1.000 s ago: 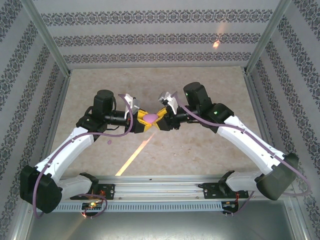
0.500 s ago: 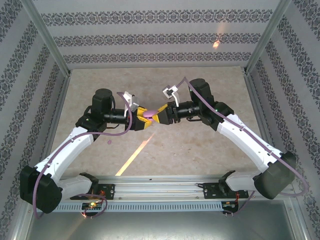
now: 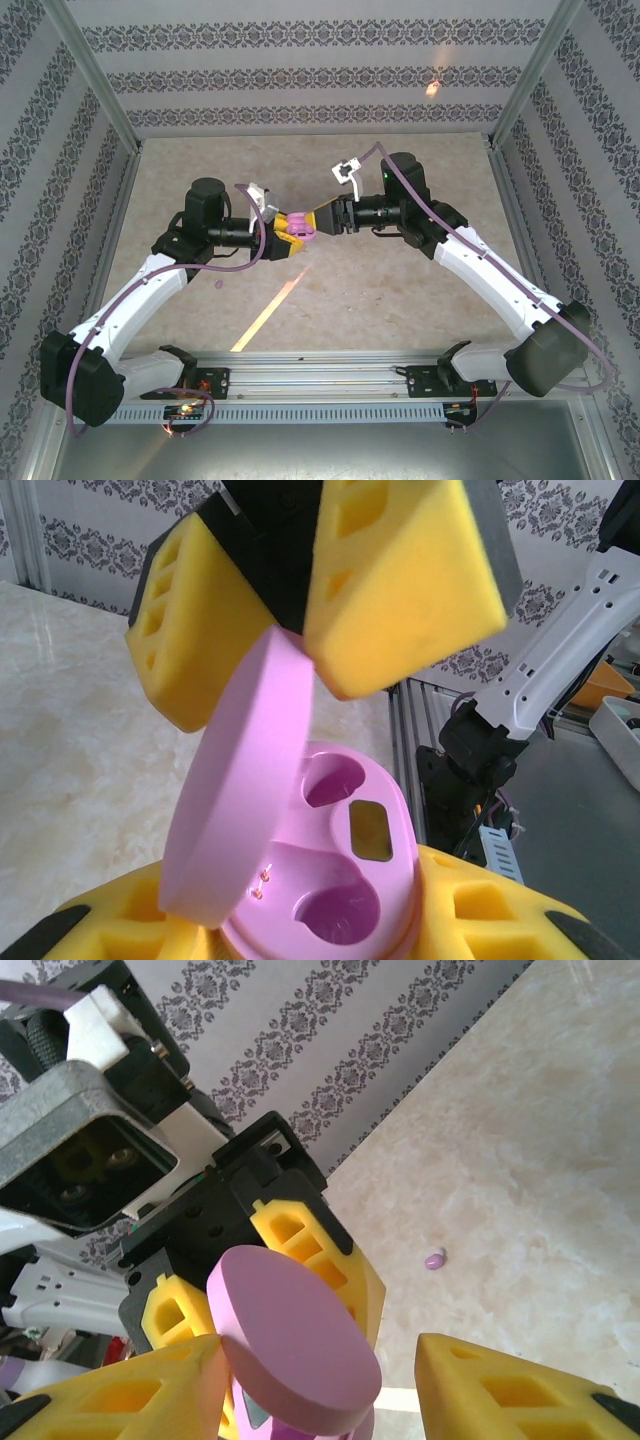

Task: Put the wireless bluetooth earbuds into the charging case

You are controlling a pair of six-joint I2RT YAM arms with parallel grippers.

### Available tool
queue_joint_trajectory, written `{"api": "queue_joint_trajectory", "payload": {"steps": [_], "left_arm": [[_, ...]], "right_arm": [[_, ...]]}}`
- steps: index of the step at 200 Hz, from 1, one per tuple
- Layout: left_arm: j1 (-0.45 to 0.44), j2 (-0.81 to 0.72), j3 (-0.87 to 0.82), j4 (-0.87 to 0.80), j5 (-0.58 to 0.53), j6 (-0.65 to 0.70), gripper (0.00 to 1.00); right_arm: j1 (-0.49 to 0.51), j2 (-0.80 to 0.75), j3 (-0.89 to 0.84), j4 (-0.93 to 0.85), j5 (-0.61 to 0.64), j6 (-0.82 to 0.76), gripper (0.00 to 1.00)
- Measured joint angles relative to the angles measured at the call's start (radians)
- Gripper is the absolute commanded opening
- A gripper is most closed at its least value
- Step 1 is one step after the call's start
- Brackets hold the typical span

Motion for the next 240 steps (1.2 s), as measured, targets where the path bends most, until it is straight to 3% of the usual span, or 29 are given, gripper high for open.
{"api": "queue_joint_trajectory", "payload": {"steps": [160,190,240], "left_arm": [[-0.002,-0.005,-0.071,0.036,-0.024,-0.036,0.09],[-0.002,-0.005,-0.071,0.042,-0.023,-0.053,0.08],[-0.002,-0.005,-0.071,0.042,-0.014,-0.076,0.08]], "right_arm": [[0.0,-0.018,-0.021,-0.044,0.135,0.109,0.63],[0.005,-0.041,-0.021,-0.085,0.134,0.047,0.68],[0.094,-0.112,-0.022,-0.156,0.187,-0.196,0.73]]}}
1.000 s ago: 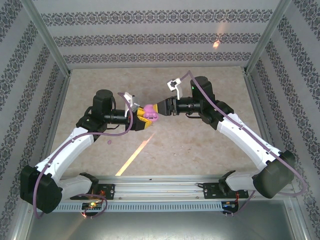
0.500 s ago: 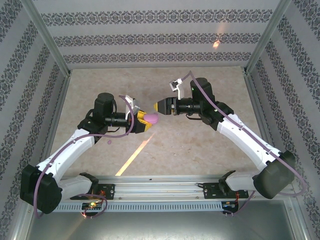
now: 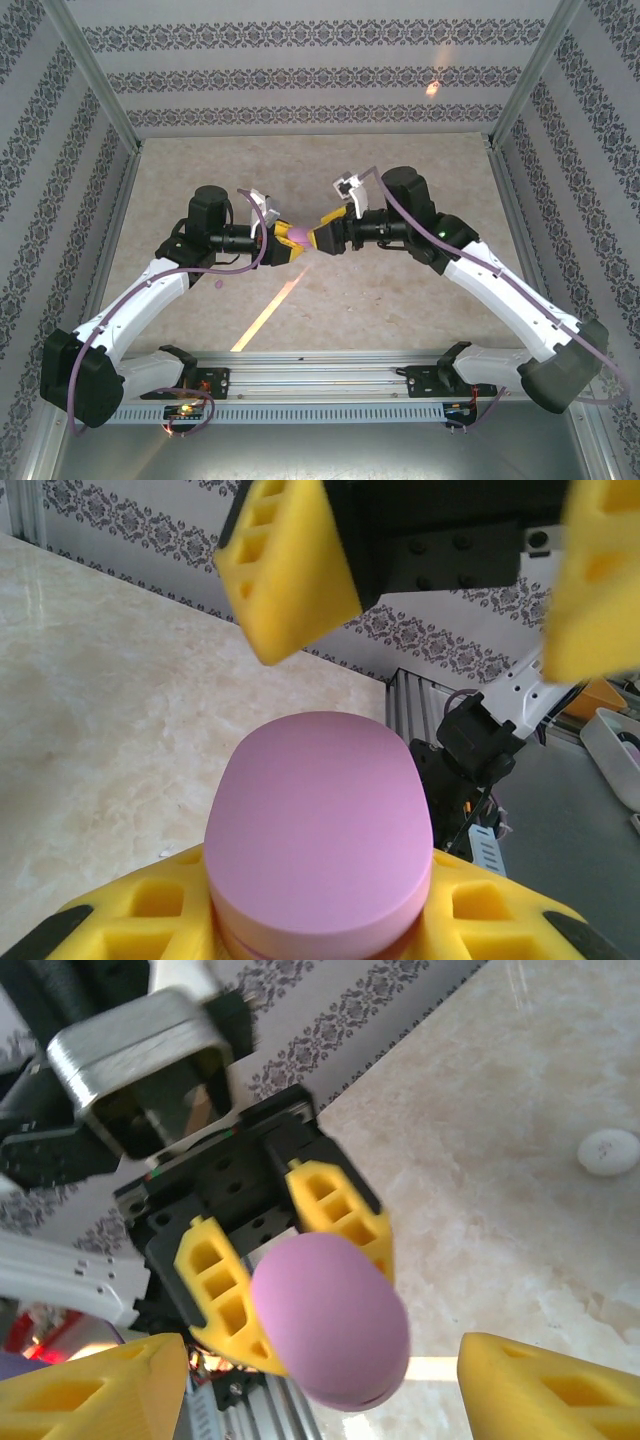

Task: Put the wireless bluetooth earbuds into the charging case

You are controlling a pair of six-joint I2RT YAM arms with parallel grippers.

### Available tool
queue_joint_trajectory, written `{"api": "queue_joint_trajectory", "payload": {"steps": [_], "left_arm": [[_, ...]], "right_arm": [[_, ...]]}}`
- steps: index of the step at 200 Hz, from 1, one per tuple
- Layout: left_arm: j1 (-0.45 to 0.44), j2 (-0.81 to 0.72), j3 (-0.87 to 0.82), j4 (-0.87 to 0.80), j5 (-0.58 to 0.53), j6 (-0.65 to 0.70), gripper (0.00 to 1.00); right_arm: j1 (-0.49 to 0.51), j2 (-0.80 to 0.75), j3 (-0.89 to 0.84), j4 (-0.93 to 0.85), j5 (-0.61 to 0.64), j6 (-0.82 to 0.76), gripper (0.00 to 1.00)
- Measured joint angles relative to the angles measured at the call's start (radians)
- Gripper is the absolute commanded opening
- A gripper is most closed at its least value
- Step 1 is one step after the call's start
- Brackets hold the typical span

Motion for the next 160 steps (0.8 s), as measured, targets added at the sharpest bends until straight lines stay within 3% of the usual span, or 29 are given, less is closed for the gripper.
{"api": "queue_joint_trajectory", "payload": {"steps": [75,160], "left_arm": [[0.0,0.0,0.0,-0.002,0.026,-0.015,0.09],[0.0,0.0,0.0,-0.017,0.022,-0.015,0.08]], "right_arm": [[0.027,0.055,0.021,-0.082,0.069,-0.213,0.72],[0.031,0.083,0.072,-0.102,0.098,-0.247,0.62]]}}
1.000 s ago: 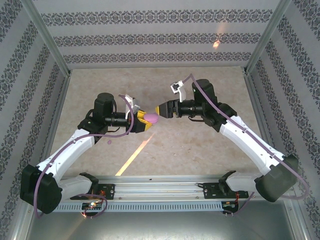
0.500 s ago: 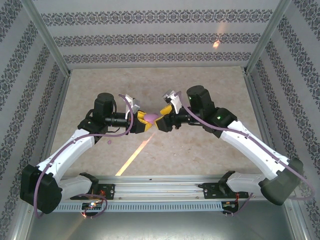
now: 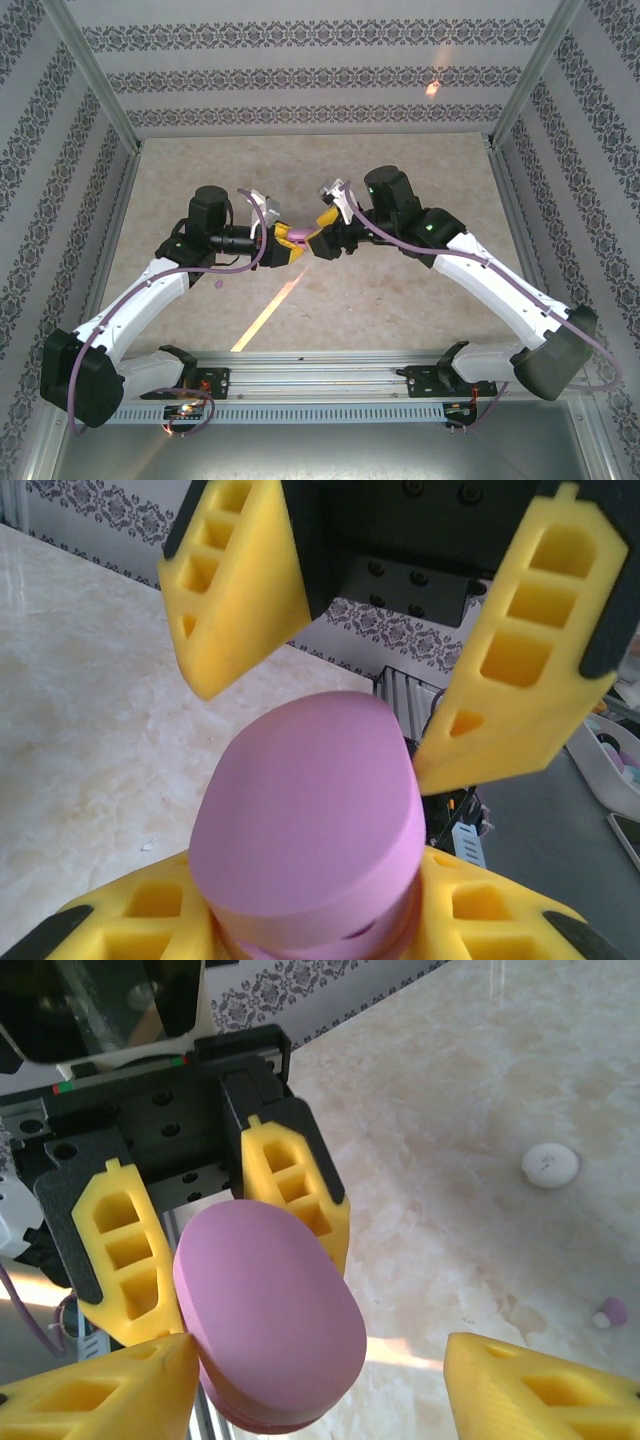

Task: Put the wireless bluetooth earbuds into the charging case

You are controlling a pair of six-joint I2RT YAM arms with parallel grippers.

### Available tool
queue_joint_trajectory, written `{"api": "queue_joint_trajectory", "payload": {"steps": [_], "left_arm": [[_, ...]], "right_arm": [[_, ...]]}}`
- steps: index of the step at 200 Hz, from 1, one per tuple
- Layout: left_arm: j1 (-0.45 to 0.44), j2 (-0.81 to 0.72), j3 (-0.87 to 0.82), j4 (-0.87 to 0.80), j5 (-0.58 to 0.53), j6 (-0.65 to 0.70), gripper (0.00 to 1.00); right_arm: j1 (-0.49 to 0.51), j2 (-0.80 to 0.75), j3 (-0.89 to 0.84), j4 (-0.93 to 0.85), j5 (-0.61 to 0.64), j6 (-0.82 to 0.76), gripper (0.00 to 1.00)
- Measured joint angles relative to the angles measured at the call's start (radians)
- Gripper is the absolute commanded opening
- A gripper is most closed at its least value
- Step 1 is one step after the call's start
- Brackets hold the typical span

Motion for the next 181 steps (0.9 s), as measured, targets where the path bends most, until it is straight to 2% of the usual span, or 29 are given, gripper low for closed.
{"api": "queue_joint_trajectory", "payload": {"steps": [83,99,130,181], "left_arm": [[0.0,0.005,0.002,-0.013,0.024,-0.008,0.09],[0.0,0.006,0.002,-0.013,0.031,-0.016,0.09],[0.0,0.008,0.002,-0.003,0.038,-0.021,0.12],[0.001,0.008,0.002,0.014,0.05,-0.023,0.25]], "right_arm": [[-0.02,0.075,0.01,0.056,-0.033,0.042,0.57],[-0.024,0.09,0.01,0.066,-0.064,0.061,0.49],[-0.038,0.101,0.01,0.101,-0.119,0.098,0.23],[-0.045,0.108,0.01,0.119,-0.158,0.122,0.09]]}}
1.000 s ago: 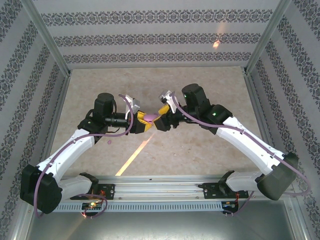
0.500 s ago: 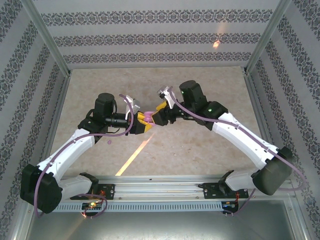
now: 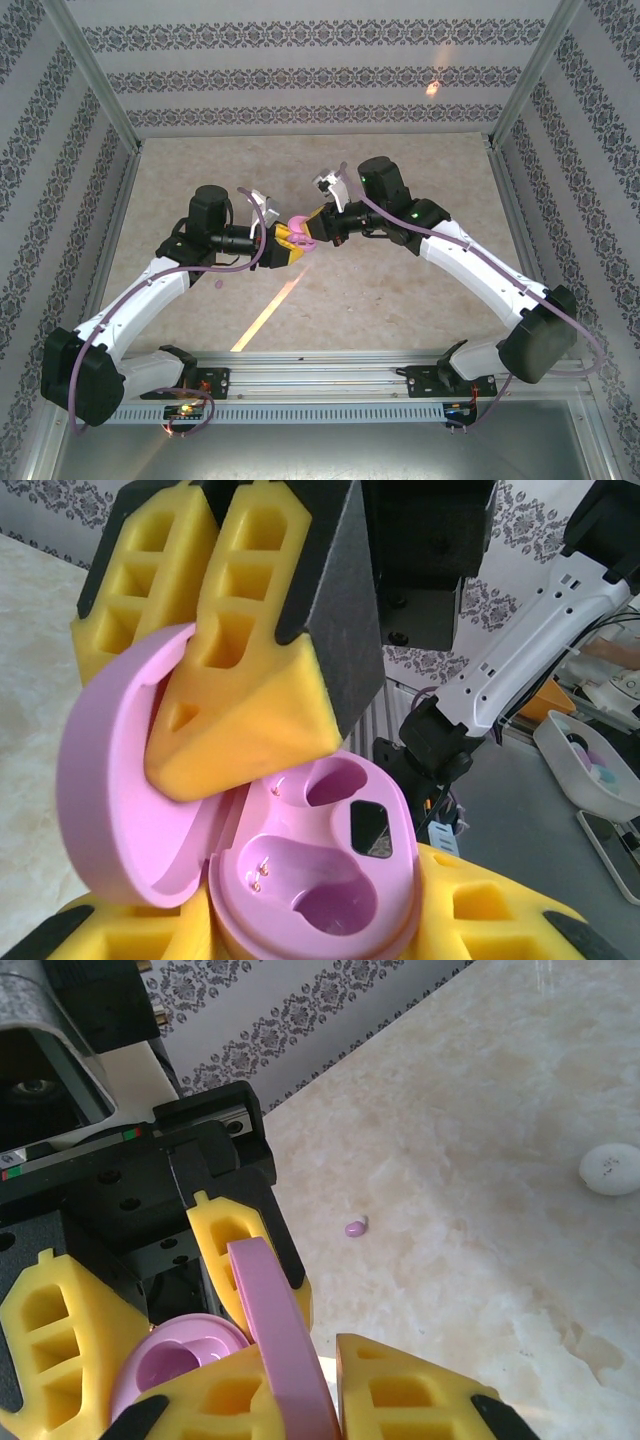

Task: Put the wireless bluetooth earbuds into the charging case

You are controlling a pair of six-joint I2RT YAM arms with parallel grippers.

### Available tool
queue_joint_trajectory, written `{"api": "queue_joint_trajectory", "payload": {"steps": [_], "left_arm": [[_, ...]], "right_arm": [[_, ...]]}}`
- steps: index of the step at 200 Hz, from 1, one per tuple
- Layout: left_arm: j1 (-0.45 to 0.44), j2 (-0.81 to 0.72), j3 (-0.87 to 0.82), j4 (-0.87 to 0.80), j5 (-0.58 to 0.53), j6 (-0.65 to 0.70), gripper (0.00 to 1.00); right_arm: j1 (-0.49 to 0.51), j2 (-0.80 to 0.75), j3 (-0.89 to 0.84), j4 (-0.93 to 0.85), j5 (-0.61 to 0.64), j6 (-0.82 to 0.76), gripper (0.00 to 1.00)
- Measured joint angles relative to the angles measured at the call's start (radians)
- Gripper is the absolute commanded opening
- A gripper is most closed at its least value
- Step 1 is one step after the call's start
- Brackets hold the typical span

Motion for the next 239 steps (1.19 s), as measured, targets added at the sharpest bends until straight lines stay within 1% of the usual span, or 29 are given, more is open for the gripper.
{"api": "queue_joint_trajectory", "payload": {"steps": [11,19,27,31,43,49,58,67,80,115,150,192,239], "left_arm": [[0.001,0.0,0.0,0.003,-0.001,0.0,0.3],[0.001,-0.001,0.0,0.005,-0.001,0.0,0.35],[0.001,-0.001,-0.001,0.005,-0.002,0.0,0.42],[0.001,-0.002,-0.001,0.006,-0.003,0.0,0.47],[0.001,-0.007,-0.004,0.019,-0.016,0.002,0.65],[0.0,-0.011,-0.006,0.026,-0.022,0.006,0.71],[-0.002,-0.02,-0.016,0.04,-0.03,0.004,0.77],[-0.001,-0.031,-0.026,0.048,-0.04,0.009,0.8],[-0.001,-0.049,-0.042,0.061,-0.05,0.013,0.8],[-0.001,-0.063,-0.051,0.091,-0.048,0.01,0.76],[-0.001,-0.048,-0.051,0.153,-0.029,-0.026,0.7],[-0.001,0.013,-0.051,0.196,0.005,-0.053,0.61],[-0.001,0.025,-0.051,0.233,0.008,-0.072,0.6]], "right_arm": [[0.002,-0.001,-0.002,0.008,0.002,-0.005,0.06],[0.007,-0.004,-0.008,0.016,0.01,-0.011,0.02],[0.012,-0.01,-0.014,0.024,0.022,-0.016,0.01],[0.013,-0.014,-0.018,0.027,0.029,-0.018,0.0],[0.02,-0.026,-0.029,0.04,0.051,-0.018,0.0],[0.024,-0.03,-0.032,0.051,0.069,-0.017,0.0],[0.033,-0.037,-0.037,0.066,0.095,-0.018,0.0],[0.042,-0.05,-0.047,0.075,0.126,-0.023,0.0],[0.048,-0.073,-0.066,0.087,0.169,-0.037,0.0],[0.068,-0.122,-0.097,0.097,0.265,-0.105,0.01],[0.106,-0.138,-0.107,0.098,0.346,-0.196,0.01],[0.111,-0.154,-0.124,0.107,0.359,-0.256,0.02],[0.113,-0.154,-0.124,0.109,0.359,-0.281,0.02]]}}
